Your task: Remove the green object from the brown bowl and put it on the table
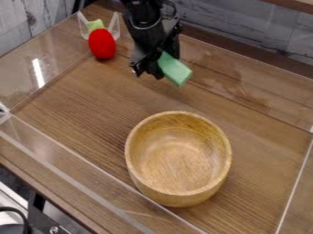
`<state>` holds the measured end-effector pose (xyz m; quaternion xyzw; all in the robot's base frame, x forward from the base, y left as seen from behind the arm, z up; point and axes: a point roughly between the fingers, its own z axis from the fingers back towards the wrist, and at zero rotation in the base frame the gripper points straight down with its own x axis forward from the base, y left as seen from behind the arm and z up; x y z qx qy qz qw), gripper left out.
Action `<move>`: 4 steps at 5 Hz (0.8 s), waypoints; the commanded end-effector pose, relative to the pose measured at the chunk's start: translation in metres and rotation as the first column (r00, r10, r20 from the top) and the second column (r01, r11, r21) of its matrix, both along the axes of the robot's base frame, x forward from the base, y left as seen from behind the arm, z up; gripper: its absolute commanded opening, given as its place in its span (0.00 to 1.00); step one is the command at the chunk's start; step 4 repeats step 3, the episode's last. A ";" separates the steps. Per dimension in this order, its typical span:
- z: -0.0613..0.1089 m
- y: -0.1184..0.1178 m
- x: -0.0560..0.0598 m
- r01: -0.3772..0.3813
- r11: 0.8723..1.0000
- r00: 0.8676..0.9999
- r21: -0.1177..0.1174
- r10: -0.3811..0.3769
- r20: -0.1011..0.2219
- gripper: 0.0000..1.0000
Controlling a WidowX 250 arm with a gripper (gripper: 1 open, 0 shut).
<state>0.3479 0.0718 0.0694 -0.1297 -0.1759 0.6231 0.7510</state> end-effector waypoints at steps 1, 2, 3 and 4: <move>0.024 0.010 0.010 0.042 0.999 0.998 0.023 -0.043 0.053 0.00; 0.040 0.021 0.010 0.080 0.997 0.995 0.023 -0.081 0.060 0.00; 0.039 0.015 0.013 0.085 0.996 0.994 0.032 -0.087 0.064 0.00; 0.039 0.015 0.013 0.085 0.996 0.994 0.032 -0.087 0.064 0.00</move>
